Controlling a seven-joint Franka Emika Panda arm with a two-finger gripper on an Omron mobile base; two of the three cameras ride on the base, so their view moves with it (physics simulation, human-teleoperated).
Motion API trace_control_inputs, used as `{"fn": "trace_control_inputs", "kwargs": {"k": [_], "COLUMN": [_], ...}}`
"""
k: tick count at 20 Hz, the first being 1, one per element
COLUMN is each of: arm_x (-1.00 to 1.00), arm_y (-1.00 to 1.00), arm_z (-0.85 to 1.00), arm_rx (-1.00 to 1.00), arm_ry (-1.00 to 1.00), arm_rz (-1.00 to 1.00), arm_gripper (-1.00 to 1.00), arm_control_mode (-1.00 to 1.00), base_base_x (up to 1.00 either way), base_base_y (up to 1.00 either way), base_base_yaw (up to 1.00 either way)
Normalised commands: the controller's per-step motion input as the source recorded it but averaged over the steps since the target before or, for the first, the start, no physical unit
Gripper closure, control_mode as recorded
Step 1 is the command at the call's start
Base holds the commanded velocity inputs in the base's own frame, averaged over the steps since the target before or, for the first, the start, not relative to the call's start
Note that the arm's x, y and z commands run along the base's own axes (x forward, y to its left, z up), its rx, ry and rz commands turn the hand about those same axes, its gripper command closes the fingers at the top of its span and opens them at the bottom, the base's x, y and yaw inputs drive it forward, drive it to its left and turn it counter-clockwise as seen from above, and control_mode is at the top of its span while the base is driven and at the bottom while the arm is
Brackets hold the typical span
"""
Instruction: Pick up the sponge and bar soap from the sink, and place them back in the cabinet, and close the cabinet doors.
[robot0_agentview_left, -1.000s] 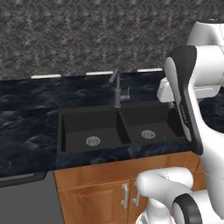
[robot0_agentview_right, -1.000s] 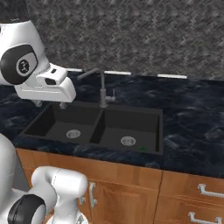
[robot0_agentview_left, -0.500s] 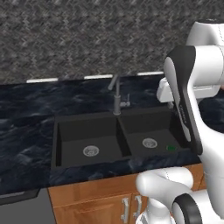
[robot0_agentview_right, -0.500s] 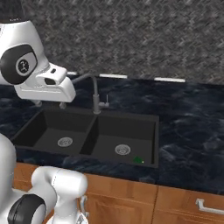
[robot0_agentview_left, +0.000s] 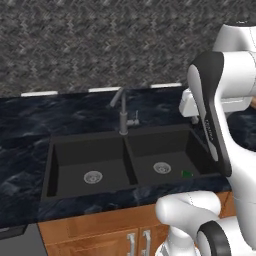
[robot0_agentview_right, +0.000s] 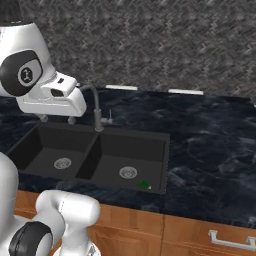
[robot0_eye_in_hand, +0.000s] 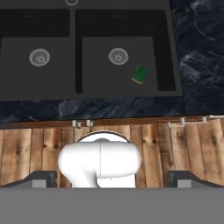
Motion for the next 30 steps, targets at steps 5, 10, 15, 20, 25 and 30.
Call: {"fn": "trace_control_inputs", "kwargs": {"k": [5, 10, 15, 20, 25, 30], "arm_x": [0.0, 0.0, 0.0, 0.0, 0.3, 0.51], "arm_y": [0.0, 0.0, 0.0, 0.0, -0.1, -0.23], "arm_z": [0.0, 0.0, 0.0, 0.0, 0.0, 0.0], "arm_rx": [0.0, 0.0, 0.0, 0.0, 0.0, 0.01], "arm_ry": [0.0, 0.0, 0.0, 0.0, 0.0, 0.0], "arm_rz": [0.0, 0.0, 0.0, 0.0, -0.01, -0.05], "arm_gripper": [-1.0, -1.0, -1.0, -1.0, -1.0, -1.0], "arm_control_mode": [1.0, 1.0, 1.0, -1.0, -1.0, -1.0], "base_base_x": [0.37, 0.35, 0.3, 0.01, 0.0, 0.0], "base_base_y": [-0.44, -0.37, -0.25, -0.03, 0.0, 0.0], "base_base_yaw": [0.0, 0.0, 0.0, 0.0, 0.0, 0.0]}}
